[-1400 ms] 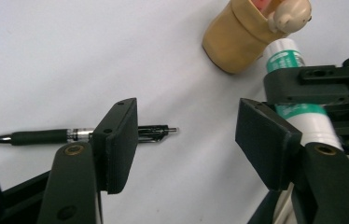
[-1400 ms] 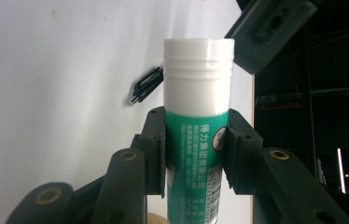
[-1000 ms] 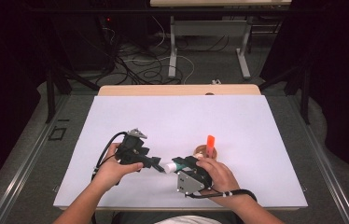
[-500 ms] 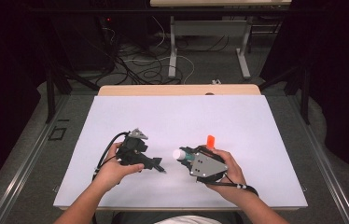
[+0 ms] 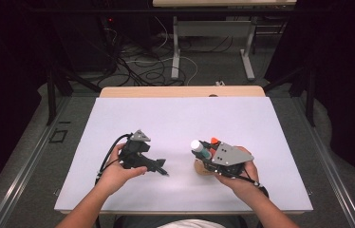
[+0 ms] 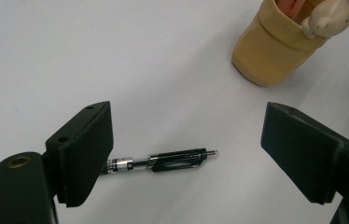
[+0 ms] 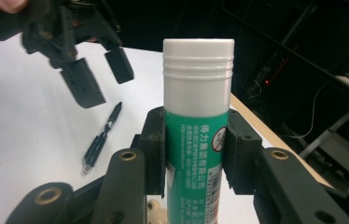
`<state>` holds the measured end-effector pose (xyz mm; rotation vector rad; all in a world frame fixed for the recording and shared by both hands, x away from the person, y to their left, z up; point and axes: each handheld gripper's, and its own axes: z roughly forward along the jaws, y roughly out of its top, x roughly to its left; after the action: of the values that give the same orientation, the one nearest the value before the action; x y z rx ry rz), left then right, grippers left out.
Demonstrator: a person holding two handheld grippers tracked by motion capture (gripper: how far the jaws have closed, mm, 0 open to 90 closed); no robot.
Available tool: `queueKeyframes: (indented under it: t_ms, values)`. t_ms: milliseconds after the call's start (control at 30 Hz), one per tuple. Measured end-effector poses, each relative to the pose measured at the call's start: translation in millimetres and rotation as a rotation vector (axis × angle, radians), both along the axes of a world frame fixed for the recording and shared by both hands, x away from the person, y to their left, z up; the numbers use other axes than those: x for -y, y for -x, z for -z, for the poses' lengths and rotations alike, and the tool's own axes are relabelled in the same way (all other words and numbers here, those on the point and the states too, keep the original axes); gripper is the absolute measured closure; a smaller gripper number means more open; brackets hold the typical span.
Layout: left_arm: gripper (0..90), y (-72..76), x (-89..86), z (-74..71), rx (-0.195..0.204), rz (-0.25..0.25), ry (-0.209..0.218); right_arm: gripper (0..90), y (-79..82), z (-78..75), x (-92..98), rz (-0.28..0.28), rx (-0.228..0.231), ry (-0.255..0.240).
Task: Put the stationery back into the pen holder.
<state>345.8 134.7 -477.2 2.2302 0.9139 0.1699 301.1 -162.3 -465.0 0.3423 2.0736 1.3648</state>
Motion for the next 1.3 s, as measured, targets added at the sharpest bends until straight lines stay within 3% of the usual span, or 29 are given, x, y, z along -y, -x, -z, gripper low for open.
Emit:
queueKeyframes:
  t_ms: [567, 667, 833, 1300]
  values:
    - [9.7, -1.0, -0.9, 2.6, -0.008, -0.040, 0.022, 65.5, -4.8, 18.2, 31.7, 0.105, -0.103, -0.167]
    - [7.5, -1.6, -1.5, 2.9, 0.000, -0.043, 0.016, 65.4, -8.1, 24.7, 32.9, 0.111, -0.147, -0.189]
    - [3.5, -2.3, -1.9, 4.5, -0.002, -0.051, 0.016, 65.4, -12.9, 31.5, 34.1, 0.119, -0.173, -0.196]
    - [3.3, -2.5, -1.3, 6.3, -0.008, -0.048, 0.004, 65.3, -17.6, 41.5, 30.9, 0.119, -0.210, -0.184]
